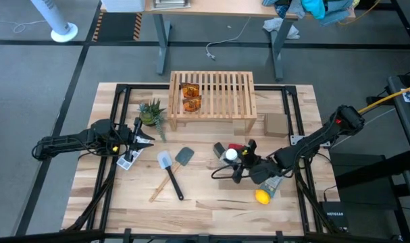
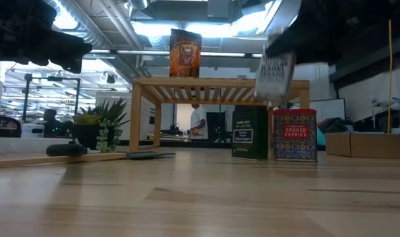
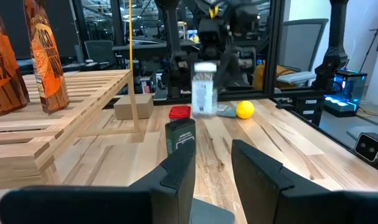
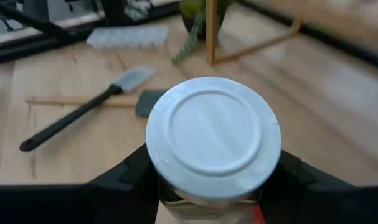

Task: Shelf spices
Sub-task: Put the white seasoning bottle on the shelf

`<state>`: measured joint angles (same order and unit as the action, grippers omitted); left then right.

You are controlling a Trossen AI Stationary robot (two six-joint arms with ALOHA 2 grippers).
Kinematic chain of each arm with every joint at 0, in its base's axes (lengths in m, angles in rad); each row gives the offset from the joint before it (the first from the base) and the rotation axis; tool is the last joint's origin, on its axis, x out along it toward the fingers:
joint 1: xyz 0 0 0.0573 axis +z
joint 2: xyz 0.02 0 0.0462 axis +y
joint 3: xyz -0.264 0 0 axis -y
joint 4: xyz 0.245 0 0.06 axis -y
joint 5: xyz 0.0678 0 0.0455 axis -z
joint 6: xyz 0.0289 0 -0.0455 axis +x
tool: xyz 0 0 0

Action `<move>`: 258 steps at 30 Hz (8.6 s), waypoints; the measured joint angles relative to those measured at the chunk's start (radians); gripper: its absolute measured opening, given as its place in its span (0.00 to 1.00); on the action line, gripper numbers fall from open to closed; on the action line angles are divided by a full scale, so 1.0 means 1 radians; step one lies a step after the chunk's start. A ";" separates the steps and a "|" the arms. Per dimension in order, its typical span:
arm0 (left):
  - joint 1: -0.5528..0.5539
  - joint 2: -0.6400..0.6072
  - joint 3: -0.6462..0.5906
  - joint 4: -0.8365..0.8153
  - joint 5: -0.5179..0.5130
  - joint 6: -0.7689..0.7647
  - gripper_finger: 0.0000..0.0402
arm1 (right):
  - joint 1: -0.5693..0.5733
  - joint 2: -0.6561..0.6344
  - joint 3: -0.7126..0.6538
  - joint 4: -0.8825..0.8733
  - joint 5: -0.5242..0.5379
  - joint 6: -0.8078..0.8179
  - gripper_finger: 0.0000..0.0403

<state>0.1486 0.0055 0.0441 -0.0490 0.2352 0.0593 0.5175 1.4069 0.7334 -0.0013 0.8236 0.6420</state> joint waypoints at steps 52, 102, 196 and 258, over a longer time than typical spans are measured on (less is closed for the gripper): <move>0.000 0.000 0.000 0.000 0.000 0.000 0.24 | -0.957 -0.053 0.021 0.490 -1.203 -0.830 0.50; 0.000 0.000 0.000 0.000 0.000 0.000 0.24 | -0.956 -0.027 0.100 0.474 -1.176 -0.887 0.82; 0.000 0.000 0.000 0.000 0.000 0.000 0.24 | -0.795 -0.297 0.089 -0.259 -0.659 -1.039 0.99; 0.000 0.000 0.000 0.000 0.000 0.000 0.24 | -0.917 -0.241 0.091 -0.193 -0.783 -0.826 0.42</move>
<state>0.1482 0.0051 0.0437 -0.0490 0.2352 0.0593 -0.3992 1.1664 0.8242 -0.1941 0.0410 -0.1841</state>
